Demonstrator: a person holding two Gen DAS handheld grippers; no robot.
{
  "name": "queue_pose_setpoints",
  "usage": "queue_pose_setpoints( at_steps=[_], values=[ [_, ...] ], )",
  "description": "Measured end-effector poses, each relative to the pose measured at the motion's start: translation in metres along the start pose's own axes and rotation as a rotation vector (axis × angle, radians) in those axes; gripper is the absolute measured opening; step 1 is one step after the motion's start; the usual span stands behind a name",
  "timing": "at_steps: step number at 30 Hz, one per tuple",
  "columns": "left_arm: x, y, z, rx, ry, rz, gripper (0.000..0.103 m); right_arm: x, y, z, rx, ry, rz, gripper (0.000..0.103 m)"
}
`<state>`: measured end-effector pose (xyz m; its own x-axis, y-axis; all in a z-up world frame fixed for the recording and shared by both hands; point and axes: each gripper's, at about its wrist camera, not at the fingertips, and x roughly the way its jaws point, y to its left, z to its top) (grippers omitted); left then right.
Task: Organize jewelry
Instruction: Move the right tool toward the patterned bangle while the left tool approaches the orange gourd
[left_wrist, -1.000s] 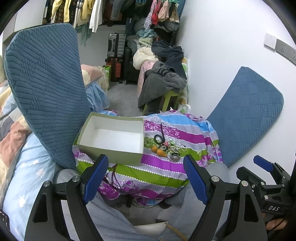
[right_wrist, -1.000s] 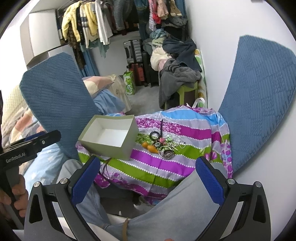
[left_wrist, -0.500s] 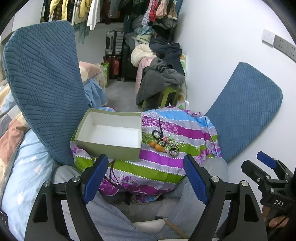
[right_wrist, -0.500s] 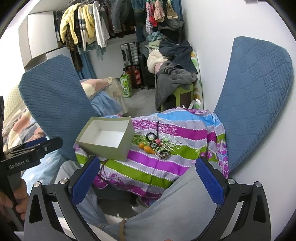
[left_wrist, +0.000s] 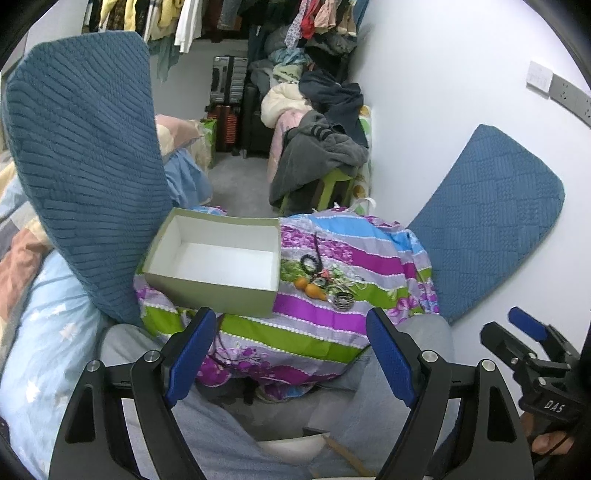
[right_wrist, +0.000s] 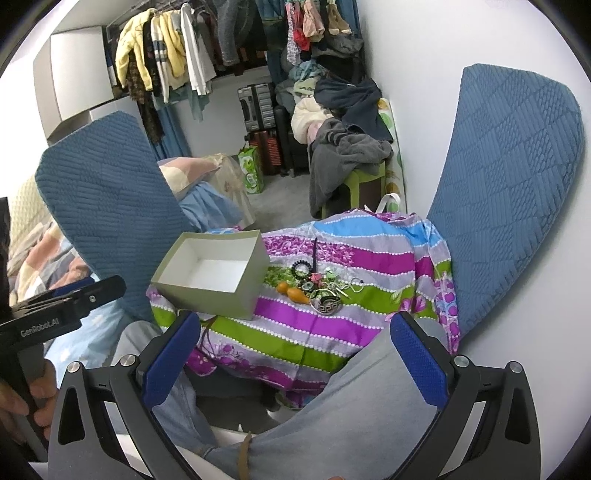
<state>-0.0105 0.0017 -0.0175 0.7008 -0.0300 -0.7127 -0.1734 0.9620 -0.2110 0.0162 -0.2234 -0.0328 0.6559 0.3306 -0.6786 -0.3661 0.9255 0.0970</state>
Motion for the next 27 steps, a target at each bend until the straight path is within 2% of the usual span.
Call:
queue_pose_setpoints(
  at_steps=[6, 11, 17, 20, 22, 27],
  values=[
    [0.017, 0.000, -0.002, 0.007, 0.027, -0.005, 0.083, 0.006, -0.008, -0.005, 0.026, -0.009, 0.021, 0.089],
    [0.046, 0.005, -0.004, -0.017, 0.063, -0.058, 0.083, 0.027, -0.020, -0.017, 0.057, -0.007, 0.023, 0.081],
    [0.074, 0.008, -0.004, -0.063, 0.052, -0.098, 0.082, 0.065, -0.034, -0.035, 0.065, 0.006, 0.060, 0.064],
    [0.095, 0.005, -0.001, -0.062, 0.068, -0.115, 0.082, 0.084, -0.040, -0.041, 0.075, -0.001, 0.047, 0.062],
    [0.110, 0.000, 0.000, -0.048, 0.079, -0.131, 0.082, 0.095, -0.046, -0.042, 0.083, -0.004, 0.056, 0.057],
    [0.145, -0.010, 0.003, -0.038, 0.075, -0.121, 0.082, 0.130, -0.065, -0.043, 0.096, -0.013, 0.045, 0.054]
  ],
)
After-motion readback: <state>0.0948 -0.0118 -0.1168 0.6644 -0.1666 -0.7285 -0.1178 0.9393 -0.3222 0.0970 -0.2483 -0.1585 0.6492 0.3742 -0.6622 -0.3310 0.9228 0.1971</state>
